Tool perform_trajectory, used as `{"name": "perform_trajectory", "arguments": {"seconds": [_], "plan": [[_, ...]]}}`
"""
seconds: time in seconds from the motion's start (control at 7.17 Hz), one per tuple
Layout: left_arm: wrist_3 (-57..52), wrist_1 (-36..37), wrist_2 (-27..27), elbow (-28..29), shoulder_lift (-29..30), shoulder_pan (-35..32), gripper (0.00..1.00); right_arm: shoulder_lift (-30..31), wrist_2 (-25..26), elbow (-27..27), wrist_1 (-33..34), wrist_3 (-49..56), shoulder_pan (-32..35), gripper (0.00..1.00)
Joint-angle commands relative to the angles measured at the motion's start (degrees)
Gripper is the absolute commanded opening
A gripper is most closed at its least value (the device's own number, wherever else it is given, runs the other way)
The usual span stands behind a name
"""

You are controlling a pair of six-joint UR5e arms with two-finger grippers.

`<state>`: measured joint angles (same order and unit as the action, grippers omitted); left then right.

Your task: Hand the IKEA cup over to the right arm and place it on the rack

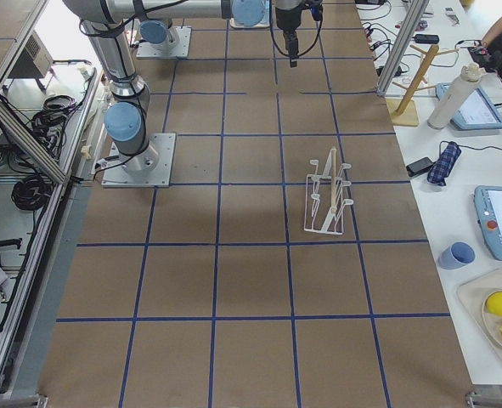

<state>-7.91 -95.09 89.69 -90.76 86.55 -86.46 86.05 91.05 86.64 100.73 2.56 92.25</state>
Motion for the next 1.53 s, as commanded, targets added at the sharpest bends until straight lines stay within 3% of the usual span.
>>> {"name": "perform_trajectory", "arguments": {"seconds": [0.0, 1.12, 1.4], "plan": [[0.00, 0.00, -0.13, 0.06, 0.02, 0.06, 1.00, 0.00, 0.00, -0.07, -0.10, -0.01, 0.04, 1.00], [-0.88, 1.75, 0.22, -1.08, 0.02, 0.14, 1.00, -0.09, -0.09, -0.07, -0.18, 0.69, -0.92, 1.00], [-0.44, 2.63, 0.13, -1.34, 0.37, 0.15, 1.00, 0.08, -0.26, -0.33, -0.18, 1.13, -5.03, 1.00]]}}
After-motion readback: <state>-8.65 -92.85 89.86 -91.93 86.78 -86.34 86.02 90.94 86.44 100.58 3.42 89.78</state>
